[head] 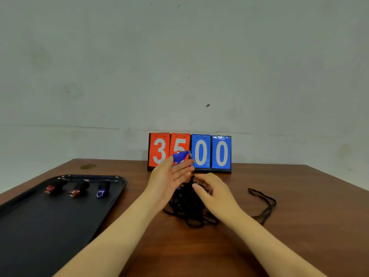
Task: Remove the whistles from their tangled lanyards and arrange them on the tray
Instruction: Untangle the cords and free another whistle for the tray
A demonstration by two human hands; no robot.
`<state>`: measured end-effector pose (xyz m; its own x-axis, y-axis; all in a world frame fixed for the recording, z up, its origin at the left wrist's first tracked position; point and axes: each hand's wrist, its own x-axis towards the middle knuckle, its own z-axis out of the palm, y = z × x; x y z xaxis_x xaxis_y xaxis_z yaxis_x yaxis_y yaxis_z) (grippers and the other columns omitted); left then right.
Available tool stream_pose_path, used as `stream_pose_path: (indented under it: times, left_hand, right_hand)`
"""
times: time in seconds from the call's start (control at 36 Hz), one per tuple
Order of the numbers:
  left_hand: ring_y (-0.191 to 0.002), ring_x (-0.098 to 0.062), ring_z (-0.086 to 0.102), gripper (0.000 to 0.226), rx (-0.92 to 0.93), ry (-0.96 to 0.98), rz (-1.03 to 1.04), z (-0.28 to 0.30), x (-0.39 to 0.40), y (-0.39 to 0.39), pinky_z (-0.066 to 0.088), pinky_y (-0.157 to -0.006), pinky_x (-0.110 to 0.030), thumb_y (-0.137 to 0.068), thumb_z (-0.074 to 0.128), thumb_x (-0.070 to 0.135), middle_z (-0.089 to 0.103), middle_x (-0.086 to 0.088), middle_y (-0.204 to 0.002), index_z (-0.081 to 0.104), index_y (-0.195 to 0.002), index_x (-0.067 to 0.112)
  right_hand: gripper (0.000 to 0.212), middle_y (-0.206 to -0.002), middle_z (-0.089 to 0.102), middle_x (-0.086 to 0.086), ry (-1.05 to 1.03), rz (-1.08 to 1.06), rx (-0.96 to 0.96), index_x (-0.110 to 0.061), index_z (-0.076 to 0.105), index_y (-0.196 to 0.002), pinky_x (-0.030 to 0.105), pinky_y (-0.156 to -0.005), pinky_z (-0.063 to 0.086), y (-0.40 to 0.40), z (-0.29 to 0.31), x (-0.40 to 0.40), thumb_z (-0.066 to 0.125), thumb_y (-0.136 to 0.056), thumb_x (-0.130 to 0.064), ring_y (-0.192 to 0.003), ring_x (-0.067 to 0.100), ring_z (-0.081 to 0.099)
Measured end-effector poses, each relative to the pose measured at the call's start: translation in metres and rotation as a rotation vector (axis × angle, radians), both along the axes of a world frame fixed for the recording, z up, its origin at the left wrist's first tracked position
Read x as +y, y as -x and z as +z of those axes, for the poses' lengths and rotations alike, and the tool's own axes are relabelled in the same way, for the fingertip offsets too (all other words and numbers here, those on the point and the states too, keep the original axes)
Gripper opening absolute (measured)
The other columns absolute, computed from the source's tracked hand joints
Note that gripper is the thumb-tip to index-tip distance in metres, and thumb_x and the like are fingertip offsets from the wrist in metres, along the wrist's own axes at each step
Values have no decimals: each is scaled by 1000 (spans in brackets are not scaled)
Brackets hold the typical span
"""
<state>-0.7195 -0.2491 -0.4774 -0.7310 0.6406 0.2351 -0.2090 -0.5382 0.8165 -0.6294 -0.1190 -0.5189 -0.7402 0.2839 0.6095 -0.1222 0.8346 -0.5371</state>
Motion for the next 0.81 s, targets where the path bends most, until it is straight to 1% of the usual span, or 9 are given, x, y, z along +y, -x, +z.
stream_pose_path:
  times: [0.11, 0.17, 0.31, 0.36, 0.44, 0.5, 0.58, 0.69, 0.81]
  left_hand:
    - [-90, -20, 73, 32, -36, -33, -44, 2, 0, -3, 55, -77, -30, -105, 34, 26, 75, -12, -99, 50, -126, 7]
    - [-98, -21, 70, 36, -67, -50, -33, 2, -1, 0, 52, -85, -32, -106, 32, 27, 73, -13, -105, 51, -128, 6]
    - [-110, -25, 64, 35, -198, -142, 7, 3, -5, 10, 46, -97, -38, -106, 32, 28, 72, -12, -109, 54, -125, 8]
    - [-105, -25, 65, 33, -218, -159, 5, 4, -6, 9, 49, -92, -37, -106, 33, 26, 72, -13, -106, 56, -119, 7]
    - [-100, -25, 68, 33, -198, -125, -9, 5, -2, 2, 51, -87, -35, -105, 33, 26, 72, -14, -105, 57, -116, 5]
    - [-98, -24, 70, 35, -189, -112, -41, 6, 2, -3, 52, -86, -34, -105, 33, 27, 73, -14, -103, 56, -119, 4]
    - [-85, -21, 72, 34, -202, -129, -58, 8, 5, -6, 53, -78, -33, -105, 36, 26, 74, -12, -94, 56, -119, 2]
    - [-52, -8, 46, 26, -249, -135, 27, 3, 2, 2, 43, -60, -24, -102, 42, 25, 61, -4, -68, 58, -108, 5]
    - [-43, -3, 32, 19, -106, -60, 271, 0, -5, 17, 29, -42, -17, -103, 39, 22, 46, 1, -65, 53, -99, 9]
  right_hand:
    - [6, -92, 59, -13, -14, -16, -39, -36, 62, -91, 27, -85, 47, 4, 0, -4, 57, -93, -34, -92, 2, 53]
    - [18, -87, 57, -13, -20, -12, -41, -39, 57, -77, 24, -82, 45, 3, 0, -4, 58, -93, -30, -89, 2, 52]
    - [11, -95, 56, -15, 14, -1, -66, -28, 60, -81, 13, -78, 39, 0, 5, -2, 60, -91, -24, -96, 1, 51]
    - [7, -104, 59, -16, 110, 30, -42, -28, 61, -94, 14, -81, 45, 1, 5, -3, 61, -90, -22, -98, 0, 55]
    - [31, -117, 59, -21, 218, 125, -59, -32, 54, -120, 18, -93, 48, 4, 5, -12, 63, -91, -24, -105, -4, 57]
    - [36, -117, 57, -25, 193, 137, -114, -33, 53, -126, 15, -94, 45, 7, 2, -17, 62, -92, -28, -106, -7, 55]
    - [7, -90, 68, -15, 156, 151, -173, -29, 65, -96, 13, -78, 47, 9, 1, -21, 58, -94, -28, -86, -6, 61]
    - [27, -63, 58, -7, 206, 173, -190, -23, 59, -70, 15, -64, 42, 3, 7, -15, 55, -96, -30, -59, -1, 53]
    - [33, -64, 58, -7, 330, 181, -175, -18, 58, -64, 14, -75, 42, -3, 19, -3, 57, -94, -32, -66, 2, 58]
